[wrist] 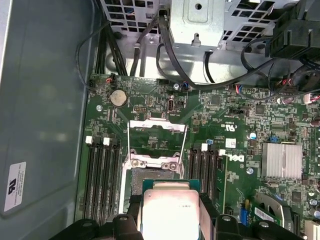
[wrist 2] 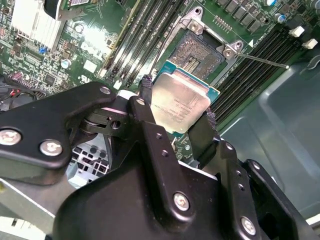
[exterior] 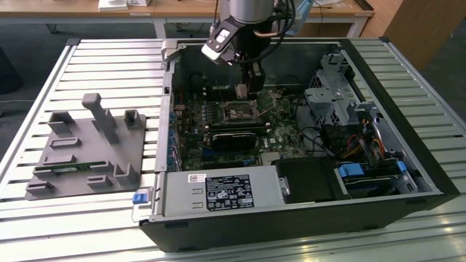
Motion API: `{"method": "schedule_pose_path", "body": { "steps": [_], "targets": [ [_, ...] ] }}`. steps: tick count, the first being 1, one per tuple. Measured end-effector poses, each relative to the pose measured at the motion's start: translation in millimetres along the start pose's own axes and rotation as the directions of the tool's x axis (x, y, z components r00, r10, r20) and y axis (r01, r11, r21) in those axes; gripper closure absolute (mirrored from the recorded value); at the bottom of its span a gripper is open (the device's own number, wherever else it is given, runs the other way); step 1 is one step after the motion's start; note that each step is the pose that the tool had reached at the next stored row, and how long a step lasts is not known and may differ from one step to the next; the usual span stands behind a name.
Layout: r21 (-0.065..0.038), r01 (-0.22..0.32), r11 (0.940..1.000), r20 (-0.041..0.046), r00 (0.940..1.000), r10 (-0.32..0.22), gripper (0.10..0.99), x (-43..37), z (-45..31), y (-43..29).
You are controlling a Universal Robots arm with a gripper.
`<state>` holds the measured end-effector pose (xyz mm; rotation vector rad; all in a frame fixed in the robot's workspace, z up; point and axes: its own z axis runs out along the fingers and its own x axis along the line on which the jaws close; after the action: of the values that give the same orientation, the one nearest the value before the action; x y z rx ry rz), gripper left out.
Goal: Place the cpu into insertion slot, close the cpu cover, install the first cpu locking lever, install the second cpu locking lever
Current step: 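Place the cpu into insertion slot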
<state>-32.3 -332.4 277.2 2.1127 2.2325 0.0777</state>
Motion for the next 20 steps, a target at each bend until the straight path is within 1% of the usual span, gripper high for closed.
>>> {"method": "schedule_pose_path", "body": {
  "steps": [4,9,15,20],
  "targets": [
    [0.0,0.0,1.0,0.0,1.0,0.0,0.549,0.2,4.8,-0.4],
    [0.0,0.0,1.0,0.0,1.0,0.0,0.549,1.1,13.3,-1.1],
    [0.0,-0.013,0.9999,0.0011,0.9999,0.013,0.549,2.4,23.2,-3.8],
    [0.0,-0.014,0.9999,0.0013,0.9999,0.014,0.549,6.2,31.4,-4.5]
  ]
}}
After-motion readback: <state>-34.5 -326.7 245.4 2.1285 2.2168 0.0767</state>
